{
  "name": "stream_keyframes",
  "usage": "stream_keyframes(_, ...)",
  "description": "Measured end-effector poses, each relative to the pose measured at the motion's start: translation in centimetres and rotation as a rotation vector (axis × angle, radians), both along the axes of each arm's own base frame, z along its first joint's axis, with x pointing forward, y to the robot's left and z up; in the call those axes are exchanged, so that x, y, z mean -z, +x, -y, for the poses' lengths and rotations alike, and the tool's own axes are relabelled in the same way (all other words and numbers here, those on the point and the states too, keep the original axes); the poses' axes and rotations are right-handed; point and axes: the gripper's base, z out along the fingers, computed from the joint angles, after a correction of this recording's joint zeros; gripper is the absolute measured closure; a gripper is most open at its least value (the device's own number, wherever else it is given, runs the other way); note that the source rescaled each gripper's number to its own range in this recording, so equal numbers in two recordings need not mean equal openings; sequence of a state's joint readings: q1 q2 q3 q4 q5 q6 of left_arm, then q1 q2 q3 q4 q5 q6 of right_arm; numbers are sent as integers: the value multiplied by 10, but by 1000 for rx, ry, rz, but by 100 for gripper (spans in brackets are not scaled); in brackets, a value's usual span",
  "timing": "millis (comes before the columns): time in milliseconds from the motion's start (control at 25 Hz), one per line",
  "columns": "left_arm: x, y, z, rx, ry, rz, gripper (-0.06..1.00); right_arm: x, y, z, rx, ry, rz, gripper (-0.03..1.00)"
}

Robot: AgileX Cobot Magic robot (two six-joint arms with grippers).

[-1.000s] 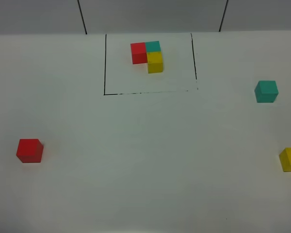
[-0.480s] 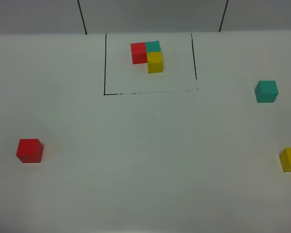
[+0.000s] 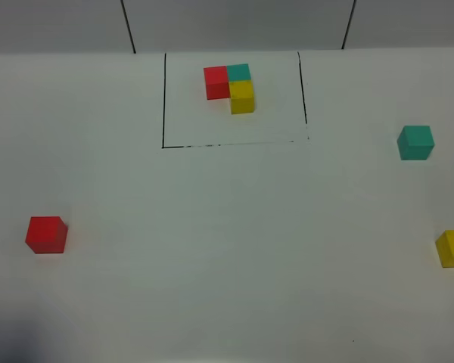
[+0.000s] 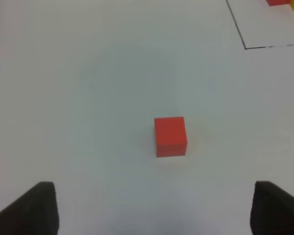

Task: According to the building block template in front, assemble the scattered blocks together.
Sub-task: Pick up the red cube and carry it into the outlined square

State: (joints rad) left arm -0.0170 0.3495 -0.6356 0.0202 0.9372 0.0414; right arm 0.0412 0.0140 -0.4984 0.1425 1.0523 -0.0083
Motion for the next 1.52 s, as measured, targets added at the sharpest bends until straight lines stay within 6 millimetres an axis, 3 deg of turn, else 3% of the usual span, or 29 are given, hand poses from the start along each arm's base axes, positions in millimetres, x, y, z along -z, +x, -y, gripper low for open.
stream_keyframes(160,-9,49,1,-13,-9,-143,18,0,0,0,0,0,0,14)
stream_keyframes(320,-4,95,2,-13,-6,-277,18,0,0,0,0,0,0,16)
stream_keyframes(560,26,149,3,-13,-15,-472,18,0,0,0,0,0,0,17)
stream_keyframes(800,56,178,12,18,-3,-624,18,0,0,0,0,0,0,17)
stream_keyframes(1120,95,202,20,11,20,-753,17,0,0,0,0,0,0,19)
stream_keyframes(1400,115,219,21,-9,12,-729,-3,0,0,0,0,0,0,20)
stream_keyframes(1520,127,223,23,-15,-1,-759,-5,0,0,0,0,0,0,20)
